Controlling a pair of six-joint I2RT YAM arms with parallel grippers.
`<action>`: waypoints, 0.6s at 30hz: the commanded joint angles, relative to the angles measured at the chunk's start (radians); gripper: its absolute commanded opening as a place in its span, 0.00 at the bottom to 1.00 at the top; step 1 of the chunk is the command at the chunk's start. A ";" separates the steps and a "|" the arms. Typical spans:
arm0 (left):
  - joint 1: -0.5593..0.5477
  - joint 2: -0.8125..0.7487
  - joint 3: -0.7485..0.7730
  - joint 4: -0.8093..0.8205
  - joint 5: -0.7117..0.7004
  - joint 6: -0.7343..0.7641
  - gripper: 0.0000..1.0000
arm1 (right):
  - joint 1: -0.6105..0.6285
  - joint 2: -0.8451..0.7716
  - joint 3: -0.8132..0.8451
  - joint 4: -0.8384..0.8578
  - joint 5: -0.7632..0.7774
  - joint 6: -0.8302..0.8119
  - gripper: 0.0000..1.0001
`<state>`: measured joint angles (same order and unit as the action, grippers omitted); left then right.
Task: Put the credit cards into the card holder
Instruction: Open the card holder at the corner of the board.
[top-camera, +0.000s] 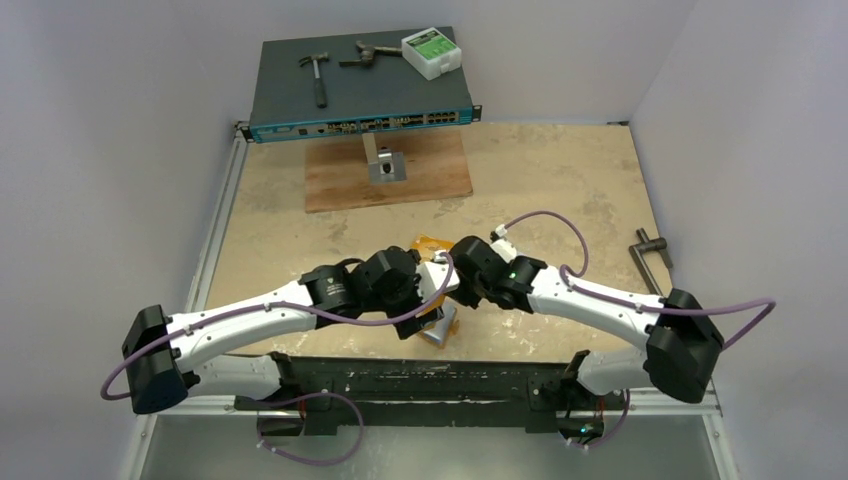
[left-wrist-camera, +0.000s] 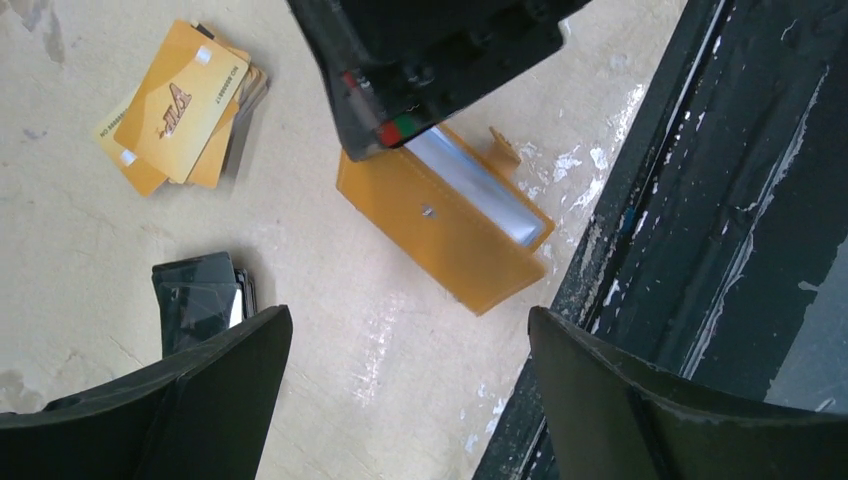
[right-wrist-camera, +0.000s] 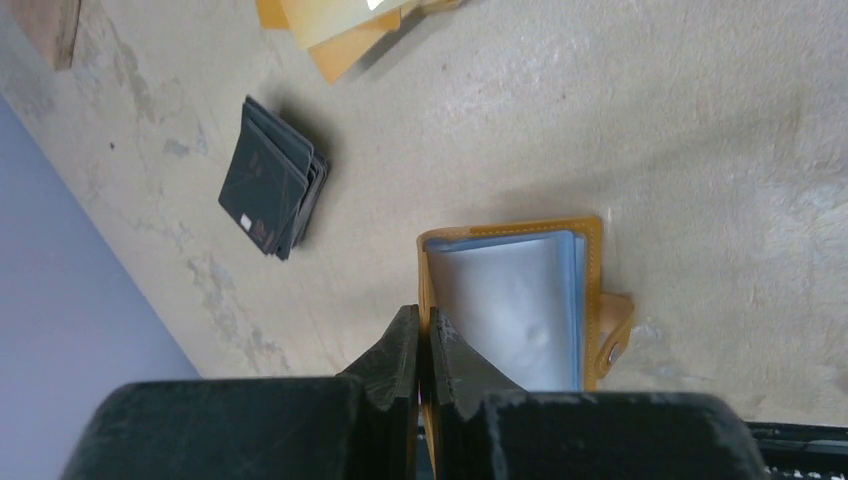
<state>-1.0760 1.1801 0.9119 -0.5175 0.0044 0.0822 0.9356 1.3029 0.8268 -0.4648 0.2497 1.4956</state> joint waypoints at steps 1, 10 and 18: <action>-0.027 0.012 0.014 0.074 -0.055 -0.021 0.89 | 0.024 0.070 0.122 -0.117 0.091 0.101 0.00; -0.031 -0.021 0.006 0.048 0.011 -0.181 0.90 | 0.056 0.127 0.160 -0.125 0.109 0.125 0.00; -0.027 -0.049 -0.019 0.094 -0.062 -0.194 0.92 | 0.055 0.079 0.083 -0.054 0.030 0.180 0.00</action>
<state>-1.1034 1.1587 0.8978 -0.5163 -0.0223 -0.0914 0.9485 1.4193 0.9459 -0.5617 0.3134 1.6112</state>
